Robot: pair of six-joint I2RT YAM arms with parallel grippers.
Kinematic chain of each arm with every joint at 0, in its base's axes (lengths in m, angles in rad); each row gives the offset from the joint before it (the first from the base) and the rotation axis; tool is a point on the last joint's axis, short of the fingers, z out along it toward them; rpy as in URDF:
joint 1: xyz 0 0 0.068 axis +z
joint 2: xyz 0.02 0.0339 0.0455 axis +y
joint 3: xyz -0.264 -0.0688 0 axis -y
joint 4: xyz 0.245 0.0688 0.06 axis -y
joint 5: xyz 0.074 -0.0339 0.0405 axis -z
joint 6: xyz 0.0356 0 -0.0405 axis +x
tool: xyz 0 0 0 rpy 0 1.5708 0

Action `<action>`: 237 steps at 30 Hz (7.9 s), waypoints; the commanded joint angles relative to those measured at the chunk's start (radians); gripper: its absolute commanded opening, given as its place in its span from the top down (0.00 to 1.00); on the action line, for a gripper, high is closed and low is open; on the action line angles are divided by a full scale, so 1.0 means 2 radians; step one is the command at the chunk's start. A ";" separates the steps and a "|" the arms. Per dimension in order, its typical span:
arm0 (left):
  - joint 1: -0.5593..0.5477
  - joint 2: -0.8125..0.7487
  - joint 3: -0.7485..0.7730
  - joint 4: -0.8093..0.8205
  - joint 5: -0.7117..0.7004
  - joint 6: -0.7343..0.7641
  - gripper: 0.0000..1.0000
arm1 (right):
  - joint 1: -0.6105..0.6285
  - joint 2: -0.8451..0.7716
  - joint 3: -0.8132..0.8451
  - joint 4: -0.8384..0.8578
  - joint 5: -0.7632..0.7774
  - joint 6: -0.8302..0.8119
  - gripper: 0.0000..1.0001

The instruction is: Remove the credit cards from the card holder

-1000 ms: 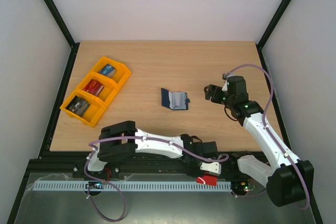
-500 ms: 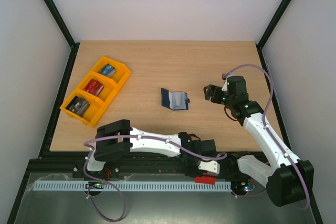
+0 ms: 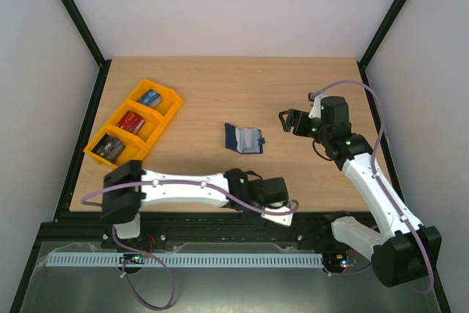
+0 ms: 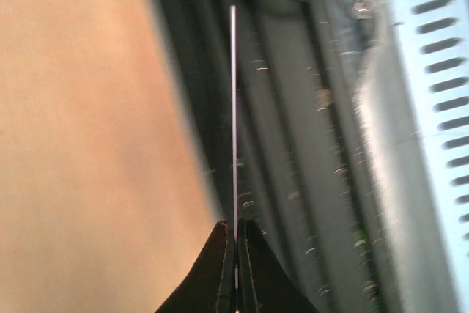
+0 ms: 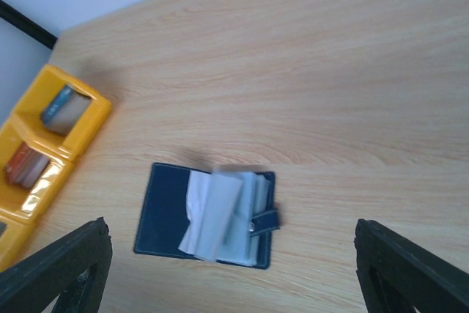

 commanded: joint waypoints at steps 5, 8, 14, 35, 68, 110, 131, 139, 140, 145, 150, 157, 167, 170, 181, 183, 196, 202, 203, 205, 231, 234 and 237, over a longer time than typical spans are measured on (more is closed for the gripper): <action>0.050 -0.170 -0.035 0.064 -0.274 0.186 0.98 | 0.000 0.002 0.099 -0.034 -0.096 -0.033 0.12; 0.107 -0.220 -0.064 0.140 -0.314 0.236 0.98 | 0.001 0.004 0.131 -0.031 -0.140 -0.037 0.11; 0.213 -0.348 -0.161 0.337 -0.329 0.356 0.98 | 0.001 0.046 0.179 0.040 -0.275 0.015 0.09; 0.274 -0.566 -0.475 0.673 0.018 0.760 0.98 | 0.149 0.146 0.217 -0.016 -0.305 -0.028 0.18; 0.413 -0.519 -0.378 0.428 -0.242 0.410 0.98 | 0.104 0.140 0.249 -0.014 -0.113 -0.052 0.13; 0.364 0.126 -0.054 0.195 -0.447 -0.051 0.98 | -0.008 0.327 0.371 -0.209 0.025 -0.024 0.13; 0.411 -0.030 -0.037 0.083 -0.174 -0.130 0.04 | 0.054 0.384 0.262 -0.160 -0.006 0.015 0.25; 0.455 -0.012 -0.022 0.089 0.168 -0.188 0.01 | 0.087 0.407 0.181 -0.063 -0.017 0.081 0.41; 0.455 -0.009 -0.031 0.093 0.193 -0.191 0.01 | 0.089 0.413 0.178 -0.056 -0.018 0.084 0.42; 0.453 0.005 -0.087 0.137 0.196 -0.207 0.01 | 0.103 0.442 0.175 -0.054 0.002 0.076 0.43; 0.436 0.077 -0.053 0.147 0.187 -0.212 0.01 | 0.105 0.459 0.161 -0.041 -0.009 0.064 0.43; 0.413 0.101 -0.035 0.160 0.162 -0.212 0.01 | 0.109 0.460 0.165 -0.022 -0.048 0.063 0.43; 0.415 0.119 -0.029 0.169 0.123 -0.220 0.44 | 0.111 0.443 0.168 0.025 -0.131 0.087 0.48; 0.418 0.119 -0.029 0.170 0.123 -0.219 0.81 | 0.110 0.439 0.182 0.003 -0.127 0.071 0.48; 0.434 0.059 -0.034 0.177 0.102 -0.194 0.98 | 0.057 0.352 0.170 -0.024 -0.139 0.010 0.39; 0.436 0.024 -0.041 0.184 0.119 -0.177 0.98 | 0.043 0.318 0.162 -0.013 -0.159 -0.006 0.35; 0.455 -0.148 0.036 0.071 0.254 -0.091 0.98 | -0.011 0.144 0.160 0.118 -0.297 -0.012 0.26; 0.455 -0.207 0.037 0.138 0.293 -0.147 0.98 | -0.010 0.080 0.150 0.175 -0.313 0.005 0.24; 0.455 -0.210 0.041 0.143 0.296 -0.157 0.98 | -0.010 0.074 0.150 0.185 -0.324 0.013 0.24; 0.455 -0.212 0.051 0.144 0.308 -0.167 0.98 | -0.010 0.063 0.153 0.193 -0.337 0.019 0.23; 0.428 -0.228 0.063 0.215 0.337 -0.228 0.98 | 0.058 0.059 0.192 0.091 -0.320 -0.076 0.13; 0.428 -0.232 0.062 0.210 0.331 -0.215 0.98 | 0.050 0.037 0.195 0.050 -0.309 -0.116 0.11; 0.428 -0.233 0.060 0.209 0.330 -0.214 0.98 | 0.038 0.024 0.191 0.030 -0.285 -0.127 0.11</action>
